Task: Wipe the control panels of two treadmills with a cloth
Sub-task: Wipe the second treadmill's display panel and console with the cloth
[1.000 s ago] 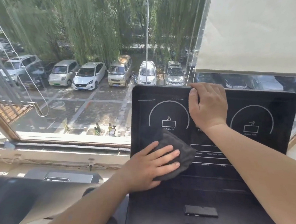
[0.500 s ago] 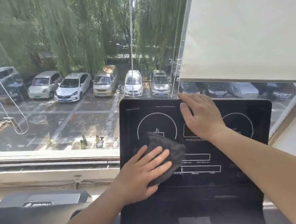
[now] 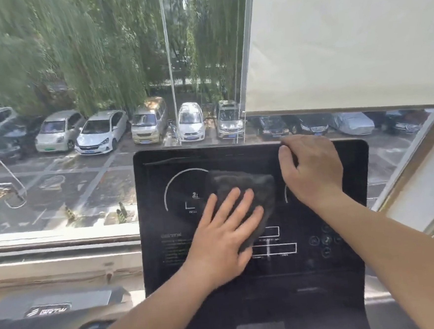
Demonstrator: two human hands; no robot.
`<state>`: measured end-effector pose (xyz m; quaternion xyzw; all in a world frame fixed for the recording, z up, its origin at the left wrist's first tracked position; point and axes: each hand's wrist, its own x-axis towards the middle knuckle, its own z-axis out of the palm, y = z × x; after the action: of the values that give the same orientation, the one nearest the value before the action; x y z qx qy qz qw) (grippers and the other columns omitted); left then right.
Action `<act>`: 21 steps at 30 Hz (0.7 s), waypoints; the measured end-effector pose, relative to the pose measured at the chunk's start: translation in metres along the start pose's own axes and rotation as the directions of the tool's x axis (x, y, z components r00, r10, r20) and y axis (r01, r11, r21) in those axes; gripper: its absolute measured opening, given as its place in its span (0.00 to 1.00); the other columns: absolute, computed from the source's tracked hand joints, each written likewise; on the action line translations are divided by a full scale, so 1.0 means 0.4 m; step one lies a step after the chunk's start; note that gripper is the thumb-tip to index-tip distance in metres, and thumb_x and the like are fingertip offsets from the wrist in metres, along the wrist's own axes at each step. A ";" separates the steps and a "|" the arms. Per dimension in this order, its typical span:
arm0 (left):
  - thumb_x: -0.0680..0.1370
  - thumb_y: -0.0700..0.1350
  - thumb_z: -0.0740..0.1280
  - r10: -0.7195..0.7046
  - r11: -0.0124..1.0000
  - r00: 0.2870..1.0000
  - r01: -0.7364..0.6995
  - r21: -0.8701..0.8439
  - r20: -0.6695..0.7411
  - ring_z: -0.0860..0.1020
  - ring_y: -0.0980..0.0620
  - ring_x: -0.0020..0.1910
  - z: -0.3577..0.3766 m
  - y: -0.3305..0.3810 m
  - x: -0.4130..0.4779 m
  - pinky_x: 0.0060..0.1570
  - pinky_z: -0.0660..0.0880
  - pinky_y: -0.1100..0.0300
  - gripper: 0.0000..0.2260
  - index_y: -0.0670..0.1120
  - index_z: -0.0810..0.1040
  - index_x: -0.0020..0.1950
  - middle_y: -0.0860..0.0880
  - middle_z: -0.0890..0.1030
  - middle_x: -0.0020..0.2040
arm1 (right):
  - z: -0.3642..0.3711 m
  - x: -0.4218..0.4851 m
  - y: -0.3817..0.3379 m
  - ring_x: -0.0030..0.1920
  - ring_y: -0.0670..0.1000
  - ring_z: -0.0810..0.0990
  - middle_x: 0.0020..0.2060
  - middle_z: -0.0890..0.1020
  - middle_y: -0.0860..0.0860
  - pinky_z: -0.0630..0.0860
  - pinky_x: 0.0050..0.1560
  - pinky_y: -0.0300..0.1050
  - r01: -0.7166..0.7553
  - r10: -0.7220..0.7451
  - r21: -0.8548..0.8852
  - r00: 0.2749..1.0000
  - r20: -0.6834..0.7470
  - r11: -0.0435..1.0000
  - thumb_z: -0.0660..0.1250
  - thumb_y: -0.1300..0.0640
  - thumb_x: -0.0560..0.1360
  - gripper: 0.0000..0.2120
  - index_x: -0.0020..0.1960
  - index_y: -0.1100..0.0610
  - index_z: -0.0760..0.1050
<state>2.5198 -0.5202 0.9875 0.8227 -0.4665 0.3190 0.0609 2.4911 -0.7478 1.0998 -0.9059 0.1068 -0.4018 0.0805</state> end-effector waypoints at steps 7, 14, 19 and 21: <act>0.77 0.57 0.67 0.294 0.939 0.952 -0.305 0.158 0.087 0.57 0.47 0.84 -0.062 -0.117 0.075 0.82 0.52 0.41 0.31 0.54 0.68 0.81 0.50 0.61 0.84 | 0.000 0.001 0.041 0.63 0.54 0.81 0.59 0.86 0.49 0.69 0.72 0.56 0.077 -0.078 0.052 0.997 0.016 0.996 0.55 0.48 0.82 0.21 0.64 0.53 0.82; 0.80 0.55 0.65 -0.545 0.838 0.806 0.523 -0.154 -0.230 0.47 0.44 0.85 -0.012 0.054 0.191 0.81 0.40 0.38 0.32 0.52 0.63 0.83 0.47 0.55 0.85 | -0.002 -0.005 0.053 0.65 0.52 0.79 0.61 0.85 0.47 0.63 0.73 0.50 0.077 -0.077 0.132 0.997 -0.003 0.988 0.55 0.46 0.83 0.22 0.66 0.52 0.82; 0.79 0.56 0.66 -0.071 0.997 0.997 0.070 0.033 0.041 0.49 0.45 0.85 0.039 0.163 0.064 0.79 0.55 0.33 0.31 0.54 0.66 0.82 0.50 0.57 0.85 | -0.008 -0.001 0.057 0.67 0.52 0.78 0.64 0.84 0.47 0.63 0.75 0.52 0.100 -0.107 0.147 0.994 0.039 0.984 0.53 0.46 0.83 0.24 0.68 0.52 0.81; 0.80 0.57 0.64 0.139 0.985 0.976 -0.154 0.076 0.168 0.49 0.48 0.85 0.015 0.125 0.052 0.81 0.51 0.37 0.31 0.56 0.63 0.83 0.52 0.56 0.86 | -0.008 -0.002 0.060 0.67 0.52 0.78 0.64 0.84 0.48 0.64 0.74 0.52 0.100 -0.107 0.151 0.994 0.036 0.983 0.53 0.46 0.83 0.23 0.69 0.52 0.81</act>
<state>2.4898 -0.5657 0.9851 0.8112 -0.5147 0.2752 -0.0374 2.4851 -0.7708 1.0959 -0.9103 0.0275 -0.3924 0.1292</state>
